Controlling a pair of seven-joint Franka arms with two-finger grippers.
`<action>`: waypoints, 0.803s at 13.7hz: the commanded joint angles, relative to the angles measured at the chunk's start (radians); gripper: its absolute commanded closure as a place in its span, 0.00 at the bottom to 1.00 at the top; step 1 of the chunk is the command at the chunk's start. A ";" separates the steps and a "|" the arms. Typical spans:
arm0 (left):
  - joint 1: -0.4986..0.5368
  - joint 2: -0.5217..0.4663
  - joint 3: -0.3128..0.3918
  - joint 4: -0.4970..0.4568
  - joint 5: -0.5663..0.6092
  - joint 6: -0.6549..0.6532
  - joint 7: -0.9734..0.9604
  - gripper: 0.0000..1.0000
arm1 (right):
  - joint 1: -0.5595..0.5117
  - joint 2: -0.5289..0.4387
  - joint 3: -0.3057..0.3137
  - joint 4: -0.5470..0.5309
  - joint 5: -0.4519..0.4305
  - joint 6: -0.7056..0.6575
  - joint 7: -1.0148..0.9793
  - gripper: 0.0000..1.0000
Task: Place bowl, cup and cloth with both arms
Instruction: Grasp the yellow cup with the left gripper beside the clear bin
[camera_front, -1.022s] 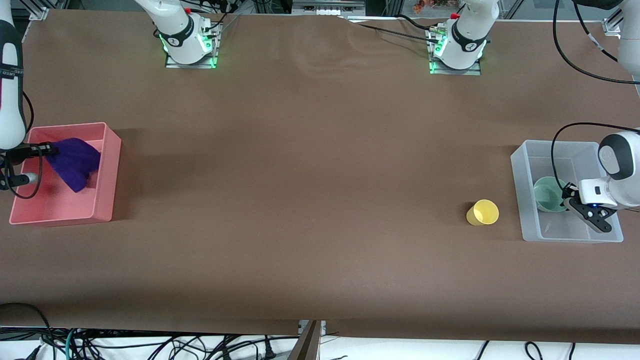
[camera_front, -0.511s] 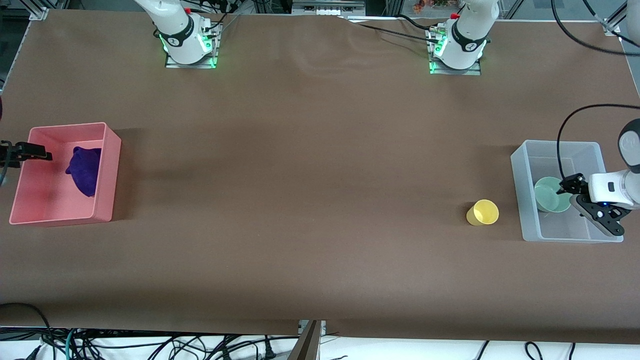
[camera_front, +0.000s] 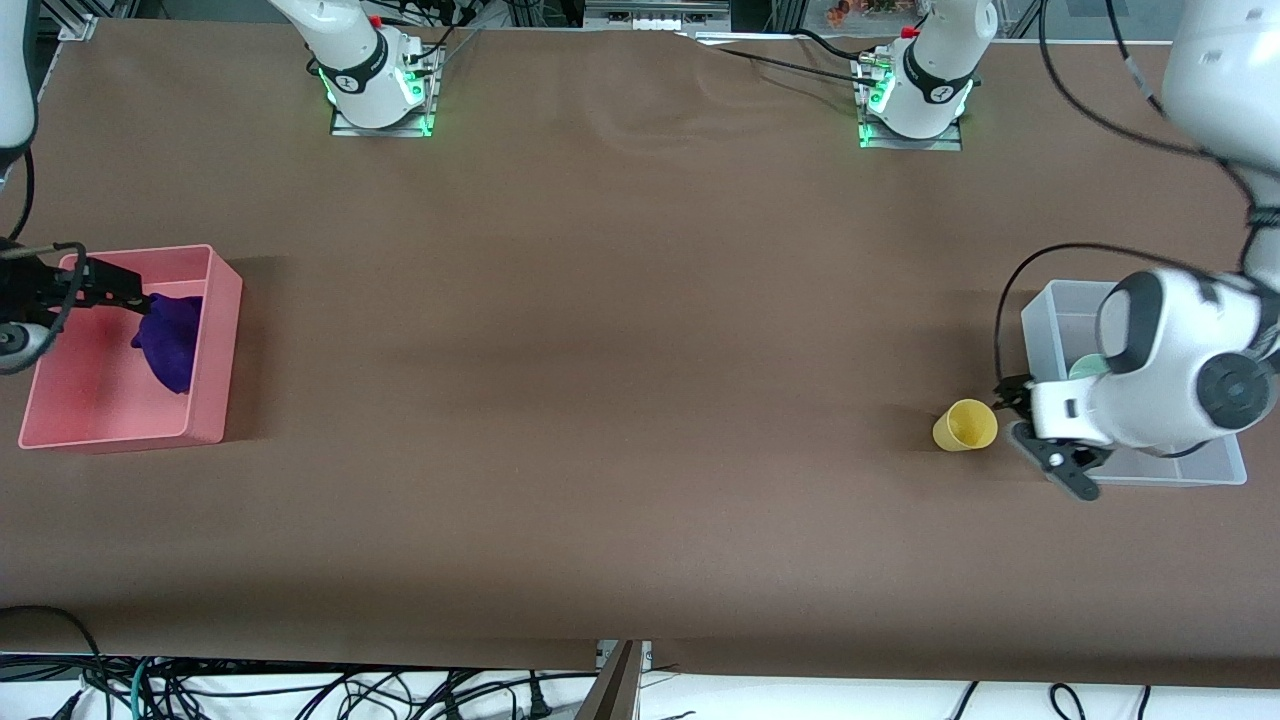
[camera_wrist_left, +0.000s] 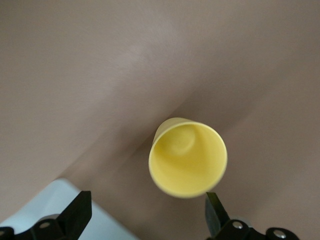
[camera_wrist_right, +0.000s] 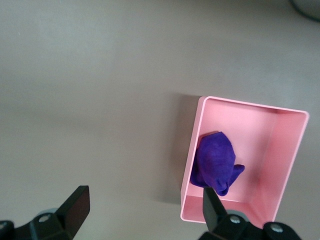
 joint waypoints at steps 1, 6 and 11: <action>-0.004 0.041 -0.001 0.015 0.004 0.025 0.009 0.42 | -0.016 -0.054 0.003 -0.006 -0.007 0.021 0.001 0.00; -0.015 0.035 -0.001 0.026 0.008 0.018 0.019 1.00 | -0.012 -0.074 0.012 0.023 -0.029 -0.135 0.010 0.00; -0.009 -0.098 -0.018 0.047 0.004 -0.165 0.073 1.00 | -0.016 -0.097 0.074 0.015 -0.019 -0.201 0.210 0.00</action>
